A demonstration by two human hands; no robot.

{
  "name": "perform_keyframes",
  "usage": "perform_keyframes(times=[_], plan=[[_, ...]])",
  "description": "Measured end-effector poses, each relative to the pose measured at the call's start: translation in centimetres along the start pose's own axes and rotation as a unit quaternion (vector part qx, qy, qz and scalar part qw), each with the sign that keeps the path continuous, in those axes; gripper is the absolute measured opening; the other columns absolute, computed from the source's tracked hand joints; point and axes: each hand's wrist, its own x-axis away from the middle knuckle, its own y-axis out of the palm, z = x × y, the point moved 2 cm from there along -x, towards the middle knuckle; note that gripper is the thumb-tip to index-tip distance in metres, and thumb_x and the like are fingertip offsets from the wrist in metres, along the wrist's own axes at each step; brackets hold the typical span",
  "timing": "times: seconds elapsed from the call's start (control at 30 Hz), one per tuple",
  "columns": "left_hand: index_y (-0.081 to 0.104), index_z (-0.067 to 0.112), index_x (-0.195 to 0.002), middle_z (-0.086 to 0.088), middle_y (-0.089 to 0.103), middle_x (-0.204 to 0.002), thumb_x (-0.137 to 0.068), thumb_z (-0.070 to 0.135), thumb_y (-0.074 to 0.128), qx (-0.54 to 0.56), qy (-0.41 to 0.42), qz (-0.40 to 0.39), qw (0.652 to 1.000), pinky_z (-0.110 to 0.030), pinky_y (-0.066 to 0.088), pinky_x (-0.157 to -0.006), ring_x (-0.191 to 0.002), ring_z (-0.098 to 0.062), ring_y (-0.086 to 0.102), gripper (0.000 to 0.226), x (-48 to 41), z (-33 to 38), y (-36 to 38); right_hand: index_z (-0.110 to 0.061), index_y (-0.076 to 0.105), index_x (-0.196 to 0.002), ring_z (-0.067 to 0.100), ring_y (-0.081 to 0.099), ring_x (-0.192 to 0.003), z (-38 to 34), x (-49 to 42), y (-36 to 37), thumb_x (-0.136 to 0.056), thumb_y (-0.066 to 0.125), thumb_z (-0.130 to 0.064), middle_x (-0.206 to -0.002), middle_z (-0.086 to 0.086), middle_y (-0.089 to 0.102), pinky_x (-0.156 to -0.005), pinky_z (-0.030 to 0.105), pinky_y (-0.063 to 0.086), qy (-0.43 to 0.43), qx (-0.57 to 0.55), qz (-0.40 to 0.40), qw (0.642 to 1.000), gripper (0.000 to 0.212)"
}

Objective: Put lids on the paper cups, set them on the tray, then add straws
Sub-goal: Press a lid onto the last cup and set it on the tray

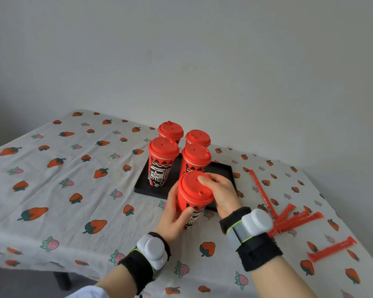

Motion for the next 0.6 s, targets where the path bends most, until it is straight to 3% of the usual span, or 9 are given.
perform_keyframes(times=[0.1,0.2,0.37,0.6], plan=[[0.03,0.021,-0.138,0.001,0.043,-0.14,-0.082,0.062,0.045,0.041,-0.006,0.099,0.994,-0.022,0.037,-0.105,-0.129,-0.004,0.042,0.07,-0.2,0.9,-0.4,-0.016,0.063,-0.104,0.027,0.062,-0.102,0.1,0.1,0.0,-0.078,0.071,-0.019,-0.109,0.012,0.066,-0.089,0.04,0.05,-0.005,-0.019,-0.004,1.0,0.028],[0.047,0.033,-0.122,0.011,0.053,-0.127,-0.091,0.035,0.036,0.007,0.013,0.167,0.986,-0.022,0.038,-0.103,-0.121,0.0,0.048,0.034,-2.2,2.7,-1.0,-0.028,0.066,-0.097,0.022,0.063,-0.101,0.1,0.4,0.3,-0.08,0.068,-0.02,-0.109,0.007,0.066,-0.08,0.031,0.052,-0.041,-0.023,-0.021,0.999,0.019],[0.058,0.026,-0.116,0.015,0.06,-0.116,-0.093,0.026,0.036,-0.071,0.03,0.068,0.995,-0.015,0.04,-0.096,-0.112,0.002,0.053,0.032,-4.6,3.8,0.1,-0.028,0.07,-0.094,0.02,0.066,-0.099,0.5,0.8,0.4,-0.082,0.066,-0.021,-0.105,0.005,0.07,-0.078,0.028,0.052,-0.042,-0.053,-0.015,0.998,0.014],[0.06,0.026,-0.115,0.018,0.061,-0.114,-0.094,0.035,0.031,-0.1,0.053,0.068,0.991,-0.008,0.037,-0.091,-0.11,0.001,0.054,0.037,-4.4,2.4,-0.1,-0.027,0.072,-0.099,0.019,0.064,-0.104,1.3,0.6,0.6,-0.081,0.067,-0.025,-0.109,0.004,0.07,-0.091,0.036,0.052,-0.044,-0.074,-0.003,0.996,0.018]])
